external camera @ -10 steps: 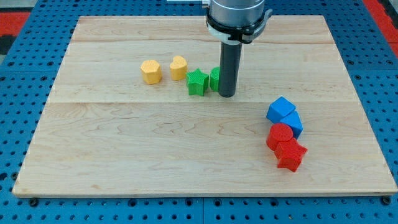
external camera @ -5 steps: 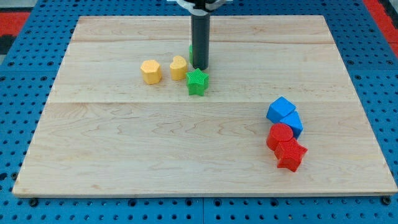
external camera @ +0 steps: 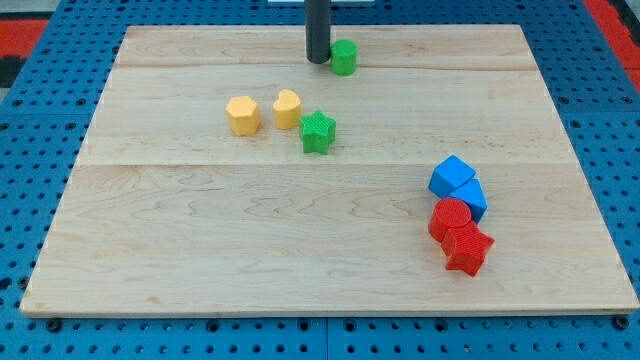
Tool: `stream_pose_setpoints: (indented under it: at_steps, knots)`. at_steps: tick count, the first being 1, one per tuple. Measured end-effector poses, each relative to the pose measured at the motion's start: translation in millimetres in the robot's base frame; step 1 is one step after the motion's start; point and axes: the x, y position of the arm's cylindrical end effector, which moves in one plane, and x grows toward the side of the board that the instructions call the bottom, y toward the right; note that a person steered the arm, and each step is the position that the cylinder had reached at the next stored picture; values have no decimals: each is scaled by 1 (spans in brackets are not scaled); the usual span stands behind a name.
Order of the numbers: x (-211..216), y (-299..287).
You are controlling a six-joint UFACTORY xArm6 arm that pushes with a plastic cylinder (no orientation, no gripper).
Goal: Push the green circle to the top center
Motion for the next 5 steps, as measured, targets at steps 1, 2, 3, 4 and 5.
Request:
stream_pose_setpoints:
  at_steps: [1,2,3,4,5]
  knots:
    - [22,11]
    - [10,19]
    - [-6,21]
    - [28,33]
    - [93,50]
